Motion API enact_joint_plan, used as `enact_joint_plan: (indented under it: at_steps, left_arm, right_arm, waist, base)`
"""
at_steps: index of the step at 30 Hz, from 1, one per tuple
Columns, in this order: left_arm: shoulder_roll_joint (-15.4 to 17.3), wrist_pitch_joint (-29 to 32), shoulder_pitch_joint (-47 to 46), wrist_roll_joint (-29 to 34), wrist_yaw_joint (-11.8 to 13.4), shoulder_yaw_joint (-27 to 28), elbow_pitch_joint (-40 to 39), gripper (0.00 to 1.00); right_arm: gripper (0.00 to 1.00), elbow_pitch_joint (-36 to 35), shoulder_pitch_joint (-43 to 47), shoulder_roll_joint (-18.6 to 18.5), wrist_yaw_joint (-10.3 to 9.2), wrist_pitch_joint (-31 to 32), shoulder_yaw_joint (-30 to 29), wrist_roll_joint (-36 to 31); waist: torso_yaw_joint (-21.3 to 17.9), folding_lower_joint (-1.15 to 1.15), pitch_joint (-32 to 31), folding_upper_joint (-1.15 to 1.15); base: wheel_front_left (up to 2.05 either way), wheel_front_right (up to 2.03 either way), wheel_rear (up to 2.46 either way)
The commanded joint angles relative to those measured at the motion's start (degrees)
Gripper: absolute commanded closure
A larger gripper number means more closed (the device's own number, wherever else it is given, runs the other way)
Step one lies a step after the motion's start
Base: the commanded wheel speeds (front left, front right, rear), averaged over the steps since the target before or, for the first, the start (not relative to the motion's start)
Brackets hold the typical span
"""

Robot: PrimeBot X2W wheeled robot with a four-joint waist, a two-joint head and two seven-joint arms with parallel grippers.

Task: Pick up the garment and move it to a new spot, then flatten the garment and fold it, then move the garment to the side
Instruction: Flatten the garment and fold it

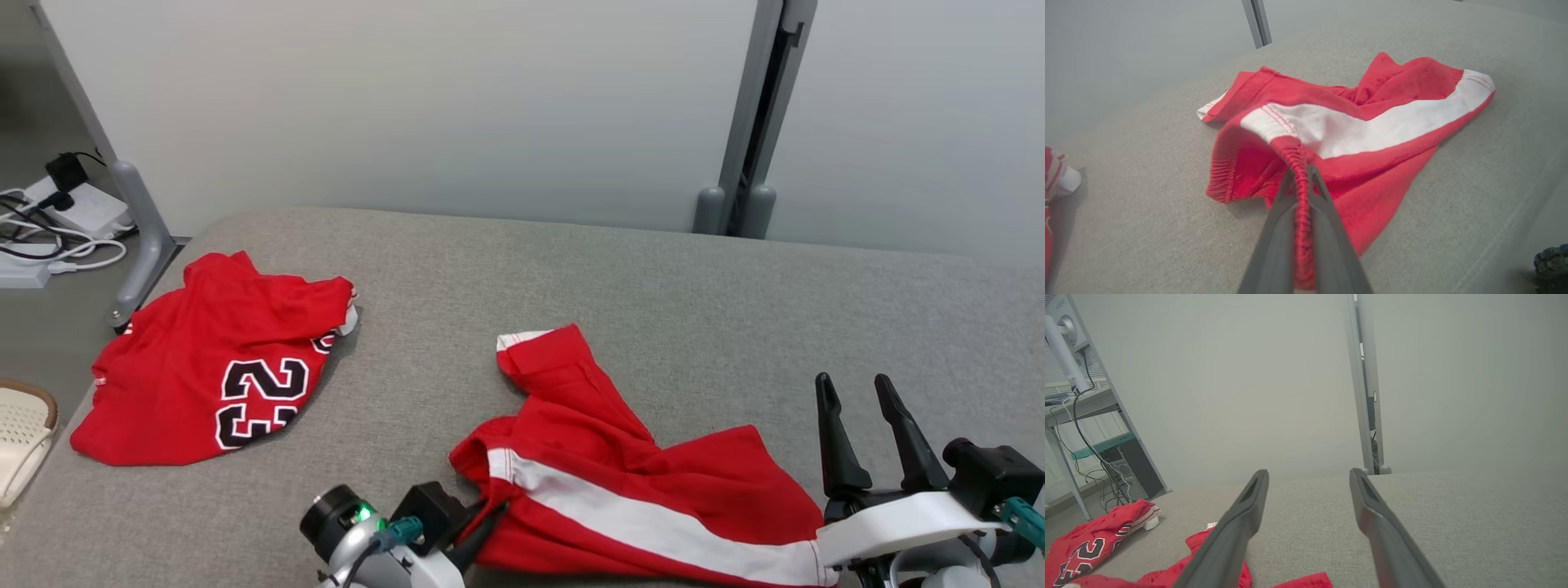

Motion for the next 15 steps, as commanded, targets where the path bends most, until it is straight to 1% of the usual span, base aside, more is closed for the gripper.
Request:
enact_joint_plan:
  at_steps: [1,2,3,9,14,15]
  left_arm:
    - [0.14,0.51,1.16,-0.81,0.19,0.0,-0.79,1.0]
    - [0.27,0.9,1.67,-1.15,0.63,0.2,-1.14,0.04]
    - [0.26,1.09,2.0,-1.61,1.2,0.57,-1.55,0.0]
    - [0.6,0.65,3.26,-3.21,3.75,2.46,-4.53,0.0]
    - [0.91,-0.99,3.33,-4.4,7.01,5.28,-7.61,0.0]
    - [0.91,-0.99,3.33,-4.4,7.01,5.28,-7.61,0.0]
  right_arm:
    - [0.0,0.27,0.45,-0.27,0.01,-0.03,0.0,-0.18]
    - [0.0,0.32,0.55,-0.29,0.01,-0.03,0.02,-0.19]
    - [0.0,0.38,0.64,-0.28,0.01,-0.03,0.04,-0.22]
    - [0.0,0.74,0.97,-0.26,0.01,-0.03,0.34,-0.3]
    - [0.0,0.76,0.75,-0.27,0.01,-0.03,0.47,-0.42]
    - [0.0,0.76,0.75,-0.27,0.01,-0.03,0.47,-0.42]
  waist:
    - [0.67,0.0,-0.81,0.0]
    - [0.74,0.0,-0.94,0.0]
    - [0.8,0.0,-1.07,0.0]
    - [0.64,0.0,-1.76,0.0]
    - [0.54,0.0,-2.09,0.0]
    - [0.54,0.0,-2.09,0.0]
  base:
    - [0.0,0.0,0.0]
    - [0.0,0.0,0.0]
    - [0.0,0.0,0.0]
    - [0.0,0.0,0.0]
    - [0.0,0.0,0.0]
    - [0.0,0.0,0.0]
